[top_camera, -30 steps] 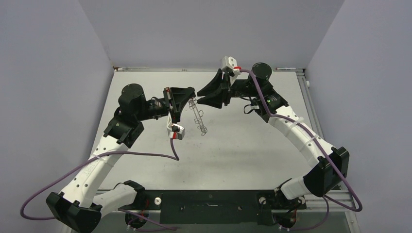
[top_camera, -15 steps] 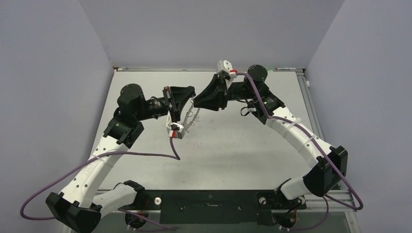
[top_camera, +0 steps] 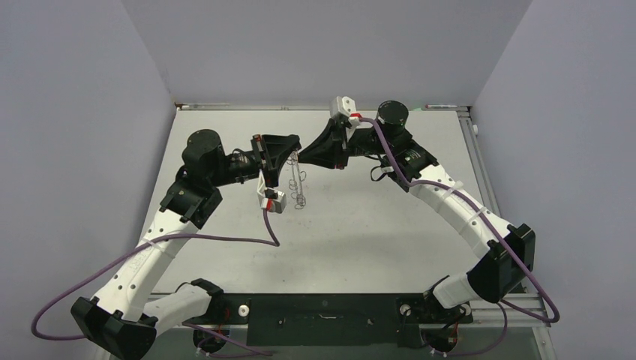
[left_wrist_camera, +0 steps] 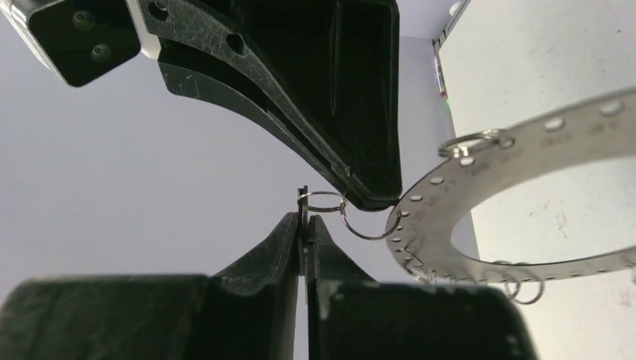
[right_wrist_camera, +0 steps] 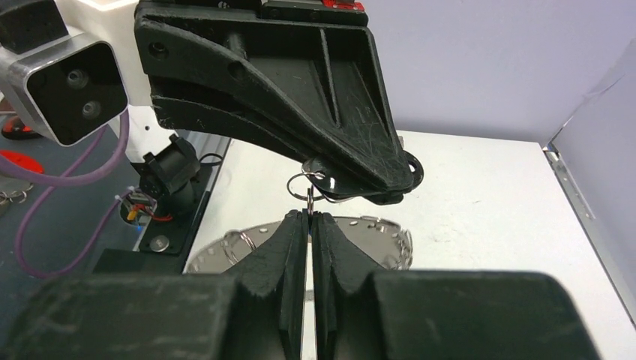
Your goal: Remove the keys from the keyring
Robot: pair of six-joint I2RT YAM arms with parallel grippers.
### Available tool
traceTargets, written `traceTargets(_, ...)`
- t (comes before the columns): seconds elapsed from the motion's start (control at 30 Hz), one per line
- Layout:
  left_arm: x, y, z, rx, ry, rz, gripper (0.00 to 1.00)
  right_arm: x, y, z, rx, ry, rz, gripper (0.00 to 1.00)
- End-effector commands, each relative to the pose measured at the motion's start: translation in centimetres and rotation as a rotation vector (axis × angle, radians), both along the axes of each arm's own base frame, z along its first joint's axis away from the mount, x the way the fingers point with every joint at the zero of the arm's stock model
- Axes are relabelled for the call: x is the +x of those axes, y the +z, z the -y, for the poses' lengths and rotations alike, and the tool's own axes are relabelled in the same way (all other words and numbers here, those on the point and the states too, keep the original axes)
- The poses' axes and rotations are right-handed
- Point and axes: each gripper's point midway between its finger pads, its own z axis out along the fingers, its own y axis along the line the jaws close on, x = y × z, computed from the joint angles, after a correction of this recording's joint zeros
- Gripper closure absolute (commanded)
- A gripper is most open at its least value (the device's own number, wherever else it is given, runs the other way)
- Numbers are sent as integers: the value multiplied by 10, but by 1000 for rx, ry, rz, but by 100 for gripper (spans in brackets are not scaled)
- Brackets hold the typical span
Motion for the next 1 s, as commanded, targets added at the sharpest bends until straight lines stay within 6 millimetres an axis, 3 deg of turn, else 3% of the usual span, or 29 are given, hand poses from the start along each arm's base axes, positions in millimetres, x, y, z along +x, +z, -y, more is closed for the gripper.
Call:
traceTargets(0.0,-6,41,-8,-64,13,86,100,-5,14,6,24,-7,94,95)
traceTargets(0.67,3,18,-17,-35,57,47,100,-11,37,22,110,-13,125,95)
traceTargets(0.97,8,31,-15,-91,64,-48,100,-12,30,22,89,12,227,95)
